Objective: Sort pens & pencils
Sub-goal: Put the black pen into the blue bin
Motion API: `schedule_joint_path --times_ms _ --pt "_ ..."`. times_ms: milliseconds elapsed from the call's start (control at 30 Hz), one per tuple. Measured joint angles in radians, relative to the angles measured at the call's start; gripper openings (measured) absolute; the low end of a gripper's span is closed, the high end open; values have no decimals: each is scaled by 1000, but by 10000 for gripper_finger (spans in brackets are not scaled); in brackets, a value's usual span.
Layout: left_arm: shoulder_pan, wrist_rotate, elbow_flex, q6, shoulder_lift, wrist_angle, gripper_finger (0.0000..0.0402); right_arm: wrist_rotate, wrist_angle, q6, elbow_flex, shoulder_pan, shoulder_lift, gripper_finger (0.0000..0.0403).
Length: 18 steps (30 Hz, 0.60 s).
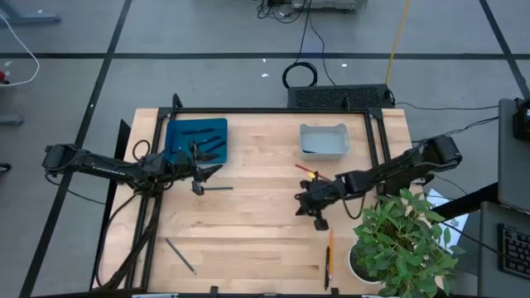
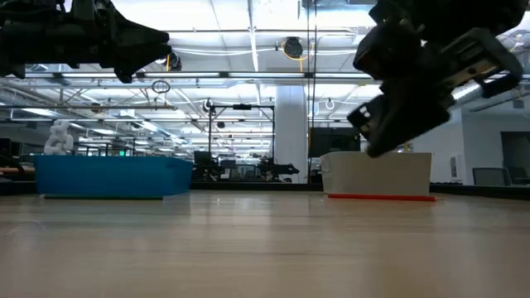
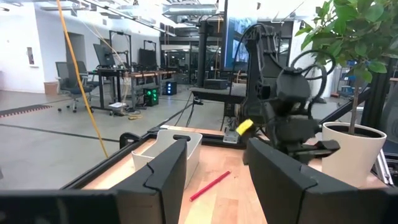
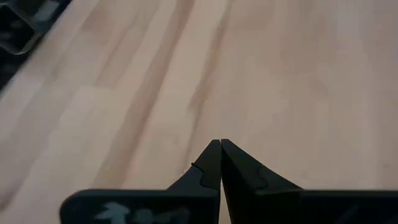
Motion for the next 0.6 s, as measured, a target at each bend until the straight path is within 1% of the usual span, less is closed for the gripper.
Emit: schedule_joint_path --times_ms 200,333,500,600 --pt "0 0 0 0 0 -1 173 -144 -65 152 5 27 16 0" --pt "0 0 0 0 0 -1 173 -219 -95 268 5 58 16 0" --pt "0 -1 0 0 0 -1 172 -274 -99 357 5 116 16 0" --pt "0 -1 0 0 0 -2 172 -298 -134 429 5 151 16 0"
